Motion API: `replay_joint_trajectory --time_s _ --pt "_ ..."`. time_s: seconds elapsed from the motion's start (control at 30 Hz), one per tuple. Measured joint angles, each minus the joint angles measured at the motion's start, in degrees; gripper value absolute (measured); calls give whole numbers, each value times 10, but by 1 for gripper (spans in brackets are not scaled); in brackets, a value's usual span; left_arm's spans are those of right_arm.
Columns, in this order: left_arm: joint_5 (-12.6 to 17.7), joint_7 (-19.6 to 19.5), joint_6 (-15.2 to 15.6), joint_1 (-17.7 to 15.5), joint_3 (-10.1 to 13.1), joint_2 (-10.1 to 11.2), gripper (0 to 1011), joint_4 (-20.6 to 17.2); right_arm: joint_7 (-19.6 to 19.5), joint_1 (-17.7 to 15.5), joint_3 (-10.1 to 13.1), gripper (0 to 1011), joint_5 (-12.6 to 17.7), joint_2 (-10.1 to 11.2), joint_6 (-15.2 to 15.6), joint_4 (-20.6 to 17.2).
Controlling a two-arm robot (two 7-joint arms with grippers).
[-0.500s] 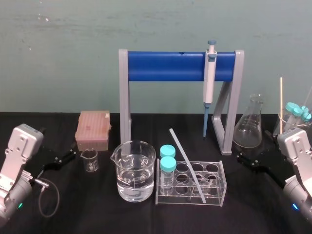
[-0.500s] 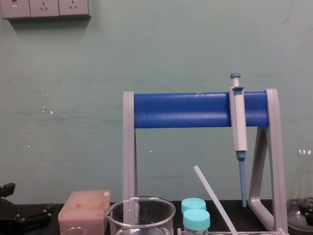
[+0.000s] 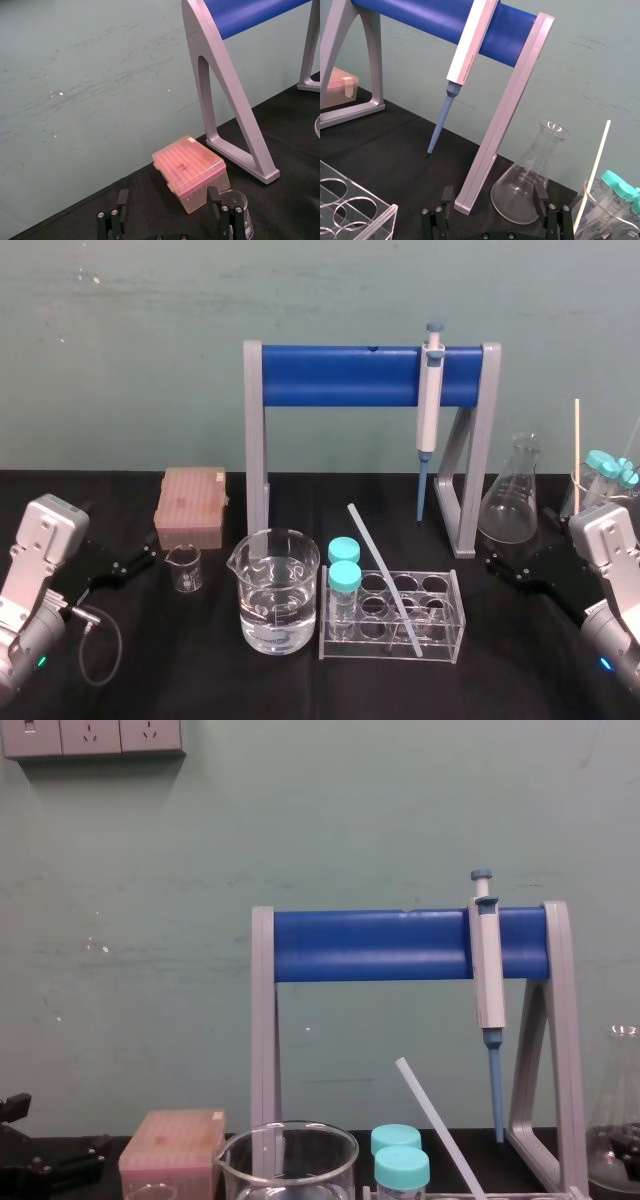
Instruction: Pick up the stirring rod with one hand, then place it down.
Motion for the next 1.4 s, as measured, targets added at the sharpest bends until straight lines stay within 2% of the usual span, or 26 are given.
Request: replay_joint_trajectory --time_s 1.4 --pt "0 0 0 0 0 0 1000 0 0 0 0 1004 0 0 0 0"
